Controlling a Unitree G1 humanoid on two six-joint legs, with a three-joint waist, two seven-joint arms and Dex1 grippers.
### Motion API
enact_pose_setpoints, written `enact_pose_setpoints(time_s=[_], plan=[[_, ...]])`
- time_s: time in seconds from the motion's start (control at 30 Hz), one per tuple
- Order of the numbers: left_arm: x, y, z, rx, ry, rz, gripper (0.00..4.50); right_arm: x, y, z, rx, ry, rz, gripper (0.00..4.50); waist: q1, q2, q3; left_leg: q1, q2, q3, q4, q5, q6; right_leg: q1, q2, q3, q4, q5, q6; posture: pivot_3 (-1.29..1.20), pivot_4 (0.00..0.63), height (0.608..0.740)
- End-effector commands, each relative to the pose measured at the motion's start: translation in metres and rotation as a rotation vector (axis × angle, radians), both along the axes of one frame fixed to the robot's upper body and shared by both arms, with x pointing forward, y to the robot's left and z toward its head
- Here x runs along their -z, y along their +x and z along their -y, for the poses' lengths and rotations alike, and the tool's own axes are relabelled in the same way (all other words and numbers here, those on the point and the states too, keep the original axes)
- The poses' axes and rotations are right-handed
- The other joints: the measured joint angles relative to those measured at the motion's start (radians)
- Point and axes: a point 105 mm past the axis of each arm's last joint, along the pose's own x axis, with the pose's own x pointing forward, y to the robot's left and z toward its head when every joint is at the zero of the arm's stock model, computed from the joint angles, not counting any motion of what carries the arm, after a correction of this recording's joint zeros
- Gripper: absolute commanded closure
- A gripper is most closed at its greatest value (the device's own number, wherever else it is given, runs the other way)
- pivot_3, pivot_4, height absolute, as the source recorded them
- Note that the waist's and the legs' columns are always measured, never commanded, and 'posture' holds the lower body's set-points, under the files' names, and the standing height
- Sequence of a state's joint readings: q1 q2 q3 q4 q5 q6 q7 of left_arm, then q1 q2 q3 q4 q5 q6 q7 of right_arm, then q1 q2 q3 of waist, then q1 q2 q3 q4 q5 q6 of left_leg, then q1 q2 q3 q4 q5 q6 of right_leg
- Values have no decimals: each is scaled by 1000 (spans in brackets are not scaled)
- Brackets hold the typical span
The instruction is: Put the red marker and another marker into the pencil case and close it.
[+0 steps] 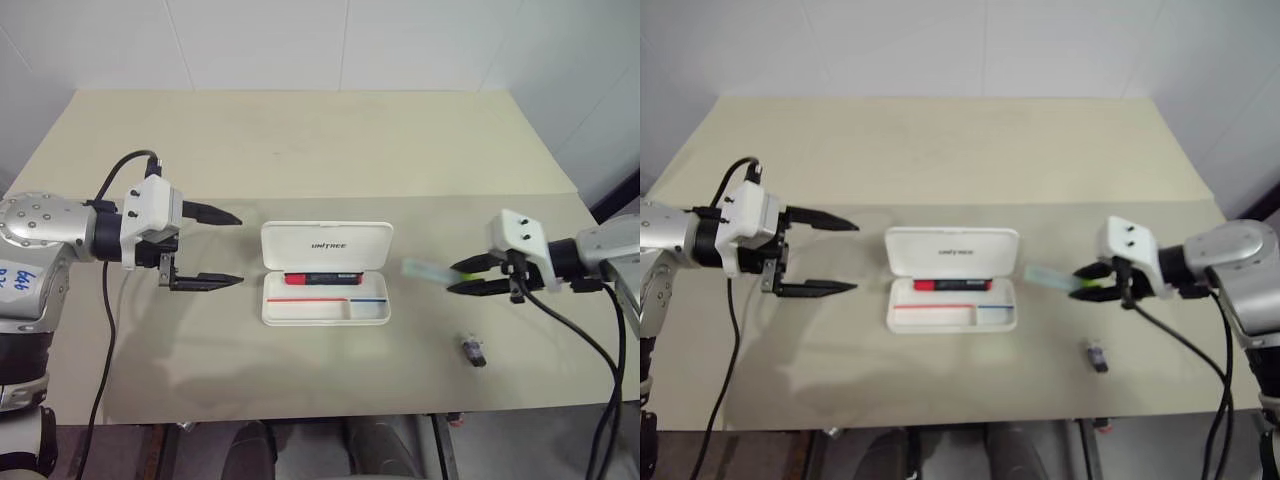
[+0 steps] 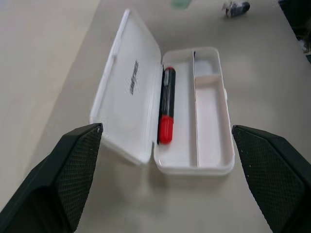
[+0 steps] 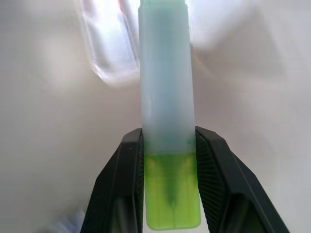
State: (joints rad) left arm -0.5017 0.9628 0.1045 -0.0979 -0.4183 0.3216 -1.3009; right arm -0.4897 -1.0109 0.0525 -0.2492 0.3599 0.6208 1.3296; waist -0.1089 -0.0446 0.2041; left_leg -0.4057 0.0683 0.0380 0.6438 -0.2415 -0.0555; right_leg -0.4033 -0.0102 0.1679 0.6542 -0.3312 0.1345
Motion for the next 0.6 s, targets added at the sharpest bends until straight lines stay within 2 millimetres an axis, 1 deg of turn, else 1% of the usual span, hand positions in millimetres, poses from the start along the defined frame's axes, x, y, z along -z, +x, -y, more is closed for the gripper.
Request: enact_pose_setpoints(time_s=[0.03,0.1,0.23,0.3,0.47,0.6], plan=[[-5,0,-8,-28,28,44,0,-8,-10,-27,-23,58,-13,3401,2,0,0,-1,0,0,0,0,0,-1,0,0,0,0,0,0,150,740],[-3,0,-10,-39,33,42,0,-8,-10,-42,-40,72,-10,3401,1,0,0,-1,0,1,0,0,0,-1,0,0,0,0,0,0,150,740],[3,-1,-15,-56,50,42,0,1,-7,-69,-72,68,-3,3401,-2,0,0,-1,0,2,0,0,0,-3,0,1,0,-1,-2,0,150,740],[5,-2,-16,-58,53,42,0,3,-5,-78,-91,65,6,3401,-2,-1,0,-2,0,2,-1,0,0,-4,0,1,0,-1,-2,0,150,740],[4,-5,-16,-69,48,43,0,13,-1,-106,-171,36,50,3401,-2,-1,0,-6,0,2,-1,-1,1,-8,0,0,0,-1,-2,0,150,740],[4,-7,-15,-74,48,42,0,18,3,-128,-229,20,82,3401,-2,-1,0,-6,0,2,-2,-1,1,-9,0,0,0,-1,-2,0,150,740]])
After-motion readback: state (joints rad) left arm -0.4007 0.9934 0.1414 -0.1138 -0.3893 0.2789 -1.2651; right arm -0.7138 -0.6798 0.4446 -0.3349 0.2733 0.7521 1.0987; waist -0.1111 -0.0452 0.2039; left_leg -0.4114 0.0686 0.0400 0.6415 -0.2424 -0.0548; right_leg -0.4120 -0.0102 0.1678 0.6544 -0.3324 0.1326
